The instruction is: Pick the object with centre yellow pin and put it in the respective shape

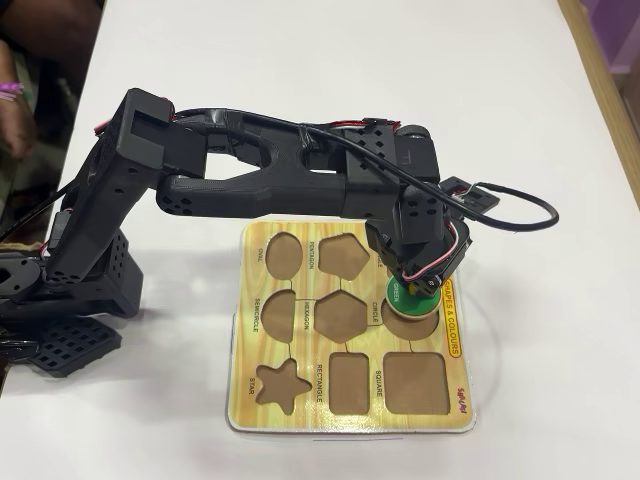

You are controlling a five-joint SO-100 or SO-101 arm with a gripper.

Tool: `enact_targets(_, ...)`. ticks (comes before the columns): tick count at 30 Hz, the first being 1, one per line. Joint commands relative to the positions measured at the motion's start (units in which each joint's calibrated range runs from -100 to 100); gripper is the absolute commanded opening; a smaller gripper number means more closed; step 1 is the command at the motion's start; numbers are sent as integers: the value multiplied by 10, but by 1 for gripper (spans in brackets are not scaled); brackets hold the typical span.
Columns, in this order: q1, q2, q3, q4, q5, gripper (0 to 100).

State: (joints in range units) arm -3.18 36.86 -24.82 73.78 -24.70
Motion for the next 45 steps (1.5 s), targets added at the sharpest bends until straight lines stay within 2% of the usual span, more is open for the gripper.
enact_targets(1, 15, -10, -16, 0, 26, 1)
enact_targets(10, 44, -10, -6, 9, 37, 1)
enact_targets(33, 36, -10, 27, -1, 30, 2)
enact_targets(38, 35, -10, 27, -1, 32, 10)
enact_targets(45, 35, -10, 18, -2, 31, 13)
